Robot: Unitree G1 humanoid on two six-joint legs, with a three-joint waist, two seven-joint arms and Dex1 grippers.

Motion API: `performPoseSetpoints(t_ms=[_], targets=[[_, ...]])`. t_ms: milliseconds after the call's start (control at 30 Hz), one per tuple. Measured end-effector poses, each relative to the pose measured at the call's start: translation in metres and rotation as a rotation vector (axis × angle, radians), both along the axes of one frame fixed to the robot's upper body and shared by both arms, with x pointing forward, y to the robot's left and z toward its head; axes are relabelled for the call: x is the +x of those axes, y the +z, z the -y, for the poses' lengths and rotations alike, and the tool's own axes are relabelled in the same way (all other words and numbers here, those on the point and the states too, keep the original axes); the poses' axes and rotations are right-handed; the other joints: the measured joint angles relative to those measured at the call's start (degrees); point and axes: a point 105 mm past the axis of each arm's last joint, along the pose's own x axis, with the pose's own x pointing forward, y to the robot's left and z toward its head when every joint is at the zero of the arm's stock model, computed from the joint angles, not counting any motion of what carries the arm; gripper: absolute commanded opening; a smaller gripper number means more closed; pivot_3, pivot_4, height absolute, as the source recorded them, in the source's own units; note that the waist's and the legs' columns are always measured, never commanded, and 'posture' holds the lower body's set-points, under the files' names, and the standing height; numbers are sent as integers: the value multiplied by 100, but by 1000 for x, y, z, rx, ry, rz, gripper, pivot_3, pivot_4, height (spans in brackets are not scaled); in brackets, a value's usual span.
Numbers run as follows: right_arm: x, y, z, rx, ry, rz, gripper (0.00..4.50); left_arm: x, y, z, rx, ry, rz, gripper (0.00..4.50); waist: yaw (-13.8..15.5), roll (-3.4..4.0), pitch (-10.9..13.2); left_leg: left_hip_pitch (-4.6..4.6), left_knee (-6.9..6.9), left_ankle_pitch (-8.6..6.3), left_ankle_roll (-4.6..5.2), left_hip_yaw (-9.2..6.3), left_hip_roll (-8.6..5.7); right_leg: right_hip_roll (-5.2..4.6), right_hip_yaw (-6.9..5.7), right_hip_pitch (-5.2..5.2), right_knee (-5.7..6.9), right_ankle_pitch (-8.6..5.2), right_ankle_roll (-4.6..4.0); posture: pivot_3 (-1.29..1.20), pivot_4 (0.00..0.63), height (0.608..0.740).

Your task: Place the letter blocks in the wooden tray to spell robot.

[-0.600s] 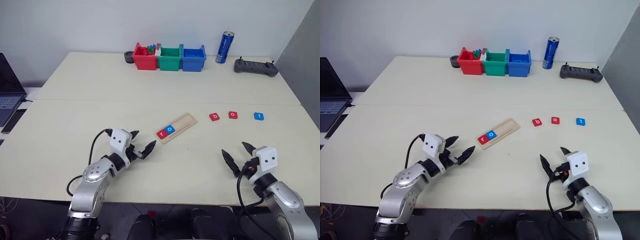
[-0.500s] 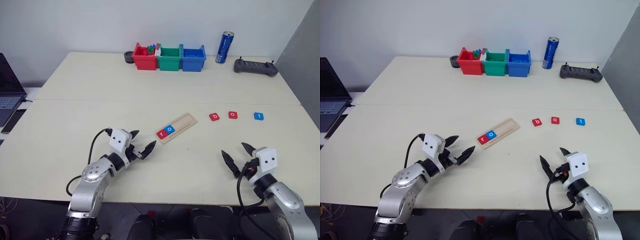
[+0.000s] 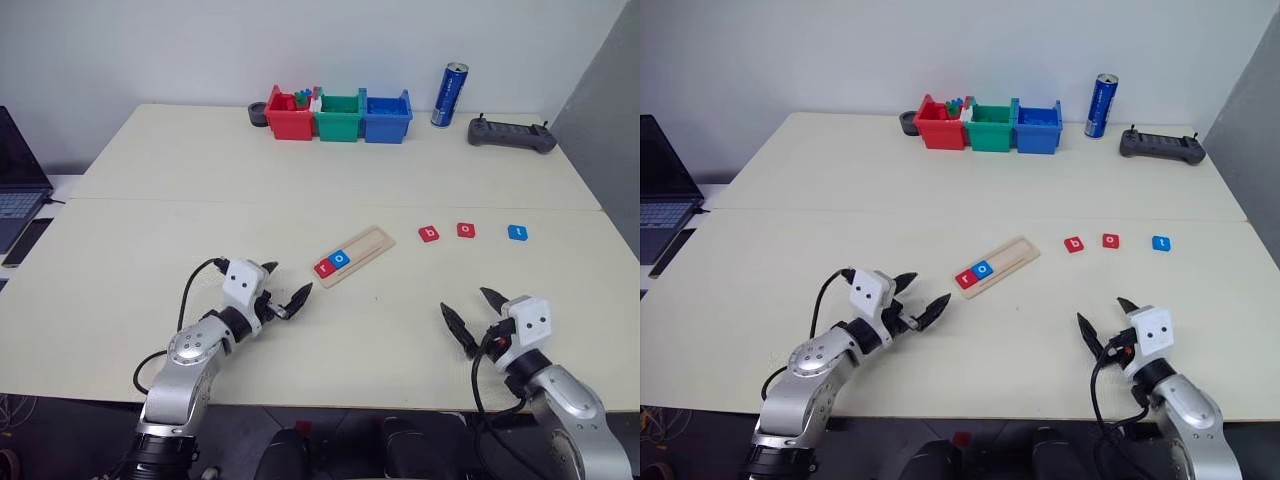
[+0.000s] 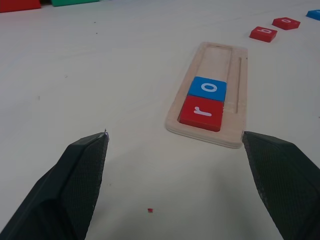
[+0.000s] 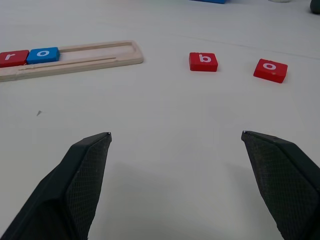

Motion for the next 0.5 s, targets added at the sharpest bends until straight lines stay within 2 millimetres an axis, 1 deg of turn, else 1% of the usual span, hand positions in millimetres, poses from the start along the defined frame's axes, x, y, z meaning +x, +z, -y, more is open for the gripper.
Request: performPoseSetpoints(t_ms=[67, 233, 333, 500], targets=[[-1, -2, 0, -4, -2, -6, 4439, 1, -3, 4, 3, -9, -27, 4500, 0, 0, 0, 0, 1, 0, 0, 0, 0, 0, 0, 0, 0, 0, 0, 0, 150, 740], [-6, -5, -1, -24, 30, -29, 4439, 8, 6, 11, -15, -30, -19, 4500, 1, 0, 0, 0, 1, 0, 0, -1, 0, 0, -1, 0, 1, 0, 0, 0, 150, 740], [-13, -3, -13, -38, 122, -55, 4439, 13, 5, 17, 1, -49, -44, 4500, -3, 0, 0, 0, 2, 0, 0, -1, -2, 0, -1, 1, 0, 0, 0, 0, 150, 740], [-27, 7, -29, -32, 271, -102, 4439, 20, 1, 32, 73, -92, -70, 4500, 2, -1, 1, -3, 3, 0, 0, -6, -3, 0, -4, 2, 0, 0, 0, 0, 150, 740]])
